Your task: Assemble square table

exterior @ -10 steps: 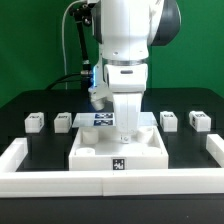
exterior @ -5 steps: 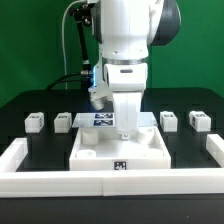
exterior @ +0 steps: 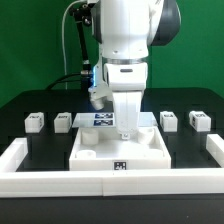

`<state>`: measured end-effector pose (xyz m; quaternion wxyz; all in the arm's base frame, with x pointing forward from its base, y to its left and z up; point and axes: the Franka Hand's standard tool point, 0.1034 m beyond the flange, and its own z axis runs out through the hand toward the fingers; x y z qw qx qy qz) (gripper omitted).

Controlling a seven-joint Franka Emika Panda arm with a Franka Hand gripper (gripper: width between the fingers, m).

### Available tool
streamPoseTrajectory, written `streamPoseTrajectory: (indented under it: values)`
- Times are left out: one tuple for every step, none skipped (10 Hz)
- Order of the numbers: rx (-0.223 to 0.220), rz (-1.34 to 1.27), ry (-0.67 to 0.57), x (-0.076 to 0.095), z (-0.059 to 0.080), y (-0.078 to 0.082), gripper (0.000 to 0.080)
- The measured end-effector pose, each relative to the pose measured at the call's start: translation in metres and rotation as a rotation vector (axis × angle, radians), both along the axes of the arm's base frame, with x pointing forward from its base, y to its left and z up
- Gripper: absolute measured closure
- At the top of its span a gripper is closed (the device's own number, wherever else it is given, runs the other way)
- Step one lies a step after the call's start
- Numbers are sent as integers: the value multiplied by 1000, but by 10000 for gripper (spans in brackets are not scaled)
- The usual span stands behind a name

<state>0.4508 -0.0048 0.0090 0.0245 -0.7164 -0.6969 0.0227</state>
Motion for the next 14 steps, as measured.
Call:
streamPoseTrajectory:
  values:
    - [2, 2, -2, 2, 0, 8, 736]
    - [6, 15, -4, 3, 0, 18, 736]
    - [10, 14, -7, 6, 0, 29, 736]
    - [15, 9, -12, 11, -1, 42, 736]
    - [21, 10, -17, 15, -1, 54, 736]
    - [26, 4, -24, 21, -1, 65, 736]
    - [28, 3, -29, 25, -1, 71, 736]
    - [28, -1, -28, 24, -1, 69, 736]
    - [28, -3, -28, 25, -1, 68, 736]
    - [28, -3, -29, 25, -1, 68, 736]
    - [29, -1, -30, 25, -1, 69, 736]
    - [31, 3, -34, 27, -1, 74, 736]
    - [34, 7, -39, 31, -1, 80, 736]
    - [36, 7, -42, 37, -1, 84, 736]
